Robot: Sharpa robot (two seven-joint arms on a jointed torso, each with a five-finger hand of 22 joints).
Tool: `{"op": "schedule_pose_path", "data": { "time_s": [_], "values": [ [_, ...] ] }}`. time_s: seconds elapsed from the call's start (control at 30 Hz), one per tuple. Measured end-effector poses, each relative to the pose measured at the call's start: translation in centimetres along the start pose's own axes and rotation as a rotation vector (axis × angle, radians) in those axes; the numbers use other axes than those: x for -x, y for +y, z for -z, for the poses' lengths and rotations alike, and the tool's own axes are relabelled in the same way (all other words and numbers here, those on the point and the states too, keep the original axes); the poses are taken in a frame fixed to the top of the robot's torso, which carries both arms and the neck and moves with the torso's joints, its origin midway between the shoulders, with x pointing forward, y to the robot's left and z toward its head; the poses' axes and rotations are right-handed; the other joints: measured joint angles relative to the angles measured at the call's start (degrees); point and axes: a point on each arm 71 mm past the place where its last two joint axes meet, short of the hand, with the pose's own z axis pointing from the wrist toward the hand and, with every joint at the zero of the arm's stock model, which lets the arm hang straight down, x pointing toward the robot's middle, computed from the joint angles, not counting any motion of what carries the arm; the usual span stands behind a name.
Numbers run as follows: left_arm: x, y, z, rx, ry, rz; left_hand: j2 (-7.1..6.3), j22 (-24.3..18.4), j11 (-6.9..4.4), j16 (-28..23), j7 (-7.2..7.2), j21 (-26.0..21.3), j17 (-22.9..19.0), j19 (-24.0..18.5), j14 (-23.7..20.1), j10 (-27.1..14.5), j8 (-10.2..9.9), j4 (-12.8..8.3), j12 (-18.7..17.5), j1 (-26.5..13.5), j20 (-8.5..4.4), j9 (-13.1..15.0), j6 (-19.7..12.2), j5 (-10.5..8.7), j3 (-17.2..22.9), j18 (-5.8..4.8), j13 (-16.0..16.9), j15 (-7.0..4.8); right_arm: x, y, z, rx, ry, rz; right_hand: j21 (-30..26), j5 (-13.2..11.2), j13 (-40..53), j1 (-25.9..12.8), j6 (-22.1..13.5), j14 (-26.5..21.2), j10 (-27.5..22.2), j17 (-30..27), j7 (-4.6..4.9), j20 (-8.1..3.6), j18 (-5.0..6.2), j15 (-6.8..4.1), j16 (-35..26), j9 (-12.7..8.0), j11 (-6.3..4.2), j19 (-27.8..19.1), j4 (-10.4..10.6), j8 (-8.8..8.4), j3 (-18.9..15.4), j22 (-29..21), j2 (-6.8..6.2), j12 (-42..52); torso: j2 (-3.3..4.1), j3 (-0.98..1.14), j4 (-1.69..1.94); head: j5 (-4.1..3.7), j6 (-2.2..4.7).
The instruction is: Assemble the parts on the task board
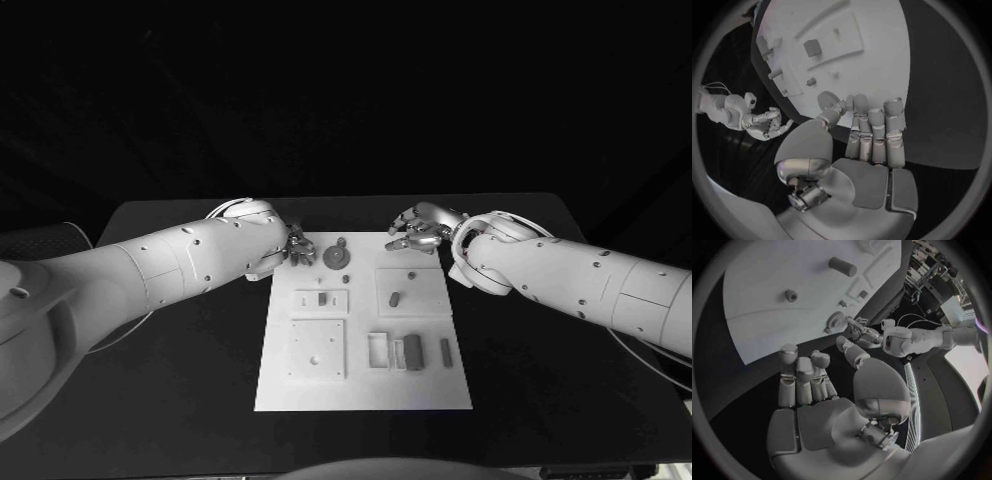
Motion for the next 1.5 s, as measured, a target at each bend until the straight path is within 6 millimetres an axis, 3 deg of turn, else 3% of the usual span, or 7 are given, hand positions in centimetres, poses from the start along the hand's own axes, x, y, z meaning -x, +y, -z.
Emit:
{"op": "schedule_pose_path", "data": {
  "time_s": [0.4,0.63,0.73,0.83,1.5],
  "values": [
    [0.2,0.7,2.2,-0.006,0.036,0.039,0.0,0.0,-0.31,1.7,-0.53,1.7,0.8,0.4,0.5,0.3,0.0,0.4,1.4,0.0,-0.2,0.0,0.9,0.1,0.4,-0.01,1.4,-0.26,0.1,-0.2,0.1,-0.004,-0.001,0.001,0.0,0.0,-0.1,0.0,0.0,0.0,0.0,0.0,-0.03,0.09,0.0,0.0,0.0,0.0,0.0,-0.1,0.0,0.0,0.0,0.0,0.0,0.0,-0.01,-0.03,0.03,-0.01,-0.3],
    [-0.8,0.7,3.8,-0.029,0.073,0.062,0.0,0.0,-0.49,2.7,-0.8,3.1,1.4,0.6,0.5,0.5,0.1,1.0,2.5,0.0,-0.19,0.0,1.2,1.32,0.4,-0.02,2.4,-0.31,0.2,-0.4,0.2,-0.007,-0.002,0.001,0.0,0.0,-0.1,0.0,0.0,0.0,0.0,0.0,-0.05,0.1,0.0,0.0,0.0,0.0,0.0,-0.1,0.0,0.0,0.0,0.0,0.0,0.0,-0.01,-0.07,0.08,0.48,-0.47],
    [-1.0,0.4,4.3,-0.04,0.083,0.067,0.0,0.0,-0.49,3.1,-0.87,4.0,1.6,0.6,0.5,0.5,0.1,1.1,2.8,0.0,-0.18,0.0,1.2,3.74,0.4,-0.01,2.8,-0.33,0.2,-0.4,0.2,-0.007,-0.002,0.001,0.0,0.0,-0.1,0.0,-0.1,0.0,0.0,0.0,-0.15,0.11,0.0,0.0,0.0,0.0,0.0,-0.1,0.0,0.0,0.0,0.0,0.0,0.0,-0.01,-0.1,0.08,0.82,-0.47],
    [-1.1,0.1,4.7,-0.048,0.088,0.071,0.0,0.0,-0.51,3.3,-0.95,4.2,1.6,0.6,0.6,0.5,0.1,1.1,2.9,0.0,-0.18,0.0,1.3,4.78,0.3,-0.02,2.9,-0.44,0.2,-0.4,0.2,-0.007,-0.002,0.001,0.0,0.0,0.0,0.0,-0.1,0.0,0.0,0.0,-0.16,0.11,0.0,0.0,0.0,0.0,0.0,-0.1,0.0,0.0,0.0,0.0,0.0,0.0,-0.02,-0.12,0.07,1.08,-0.45],
    [-2.9,1.9,5.8,-0.017,0.117,0.057,0.0,0.0,-0.61,3.8,-1.16,5.3,1.8,0.7,0.7,0.6,0.1,1.2,3.4,0.0,-0.1,0.0,1.3,6.0,0.3,-0.02,3.2,-0.5,0.2,-0.5,0.3,-0.01,-0.003,0.001,0.0,0.0,0.0,-0.2,0.0,0.0,0.0,0.0,0.05,-0.14,0.0,0.0,0.0,0.0,0.0,-0.1,0.0,0.0,0.0,0.0,-0.24,0.0,0.02,-0.02,0.0,1.63,-0.97]
  ]
}}
